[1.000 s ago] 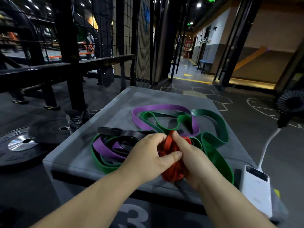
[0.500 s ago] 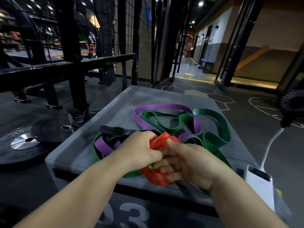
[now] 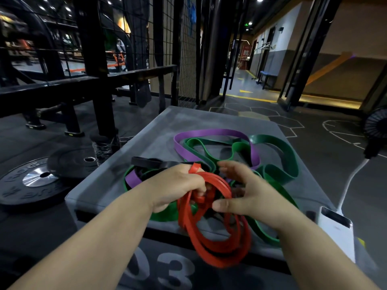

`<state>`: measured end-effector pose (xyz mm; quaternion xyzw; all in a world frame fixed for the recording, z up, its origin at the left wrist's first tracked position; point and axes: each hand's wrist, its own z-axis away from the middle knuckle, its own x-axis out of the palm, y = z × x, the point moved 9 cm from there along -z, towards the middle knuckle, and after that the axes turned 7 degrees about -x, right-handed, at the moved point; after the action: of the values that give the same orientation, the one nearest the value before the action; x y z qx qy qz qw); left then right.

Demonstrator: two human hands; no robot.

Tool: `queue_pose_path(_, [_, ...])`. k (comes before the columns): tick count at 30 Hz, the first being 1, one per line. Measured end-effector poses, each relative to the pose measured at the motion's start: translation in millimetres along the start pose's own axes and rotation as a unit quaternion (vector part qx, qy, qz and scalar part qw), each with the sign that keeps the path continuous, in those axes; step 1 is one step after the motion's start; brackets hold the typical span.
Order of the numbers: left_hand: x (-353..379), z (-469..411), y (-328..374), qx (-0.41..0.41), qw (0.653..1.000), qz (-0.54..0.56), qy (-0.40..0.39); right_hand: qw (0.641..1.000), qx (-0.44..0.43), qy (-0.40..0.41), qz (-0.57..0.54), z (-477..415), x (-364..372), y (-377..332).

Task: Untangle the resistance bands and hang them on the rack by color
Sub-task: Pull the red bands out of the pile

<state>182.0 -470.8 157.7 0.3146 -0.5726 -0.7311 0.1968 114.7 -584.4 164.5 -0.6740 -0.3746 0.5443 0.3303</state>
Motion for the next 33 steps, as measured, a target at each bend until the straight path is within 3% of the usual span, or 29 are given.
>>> queue_pose_path(2, [7,3,2,0.011,0.999,0.021,-0.037,0.995,0.007,-0.058,-0.086,1,20,-1])
queue_pose_path(11, [21,16,4,0.024,0.980,-0.024,-0.196,0.972,-0.049,-0.149,-0.174,7,45,-17])
queue_pose_path(18, [-1,9,8,0.025,0.995,-0.047,-0.083,0.983,-0.053,-0.006,-0.177,-3,25,-5])
queue_pose_path(22, [-13,7,10,0.036,0.999,-0.017,-0.031,0.976,-0.074,0.026,-0.203,-5,15,-9])
queue_pose_path(31, [-16,7,17,0.077,0.997,0.002,-0.016,0.996,-0.054,-0.016,-0.065,-2,3,-8])
queue_pose_path(33, [-15,6,14,0.073,0.997,0.016,-0.017,0.995,-0.052,-0.029,-0.078,-1,4,-10])
